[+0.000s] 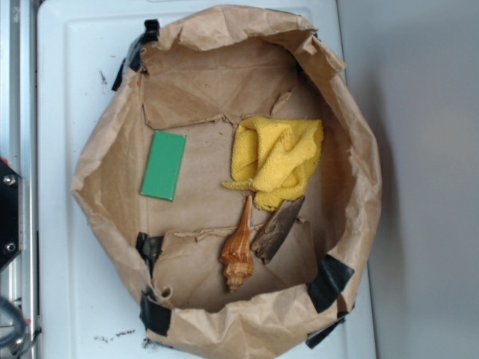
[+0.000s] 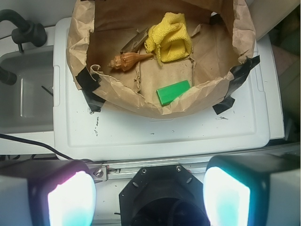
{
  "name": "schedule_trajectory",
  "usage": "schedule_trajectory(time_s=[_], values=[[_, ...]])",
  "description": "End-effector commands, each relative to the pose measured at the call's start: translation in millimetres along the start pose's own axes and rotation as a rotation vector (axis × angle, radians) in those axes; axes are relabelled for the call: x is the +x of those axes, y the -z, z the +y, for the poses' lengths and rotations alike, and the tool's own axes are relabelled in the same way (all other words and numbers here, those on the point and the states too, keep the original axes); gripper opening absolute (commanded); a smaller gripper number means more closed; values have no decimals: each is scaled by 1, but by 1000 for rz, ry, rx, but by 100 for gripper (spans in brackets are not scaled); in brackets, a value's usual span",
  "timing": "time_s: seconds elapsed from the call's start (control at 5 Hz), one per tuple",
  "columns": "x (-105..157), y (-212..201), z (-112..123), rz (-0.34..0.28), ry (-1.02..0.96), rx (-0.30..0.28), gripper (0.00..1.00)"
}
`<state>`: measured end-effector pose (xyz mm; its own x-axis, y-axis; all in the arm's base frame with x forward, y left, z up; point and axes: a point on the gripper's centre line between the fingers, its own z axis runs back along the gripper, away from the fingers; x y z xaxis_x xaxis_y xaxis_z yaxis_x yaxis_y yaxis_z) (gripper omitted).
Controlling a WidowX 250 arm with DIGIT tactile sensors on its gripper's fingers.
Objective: Grab the shell.
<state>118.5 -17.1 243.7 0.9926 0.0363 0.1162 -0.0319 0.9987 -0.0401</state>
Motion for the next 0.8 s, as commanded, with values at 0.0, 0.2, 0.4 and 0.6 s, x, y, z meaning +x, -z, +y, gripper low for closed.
schedule_trajectory(time_s=[0.0, 0.2, 0.4, 0.6], values=[[0, 0, 0, 0, 0, 0, 100], [50, -3, 1, 22, 95, -5, 100], [90, 10, -10, 41, 324, 0, 100], [112, 21, -23, 47, 584, 90, 100]])
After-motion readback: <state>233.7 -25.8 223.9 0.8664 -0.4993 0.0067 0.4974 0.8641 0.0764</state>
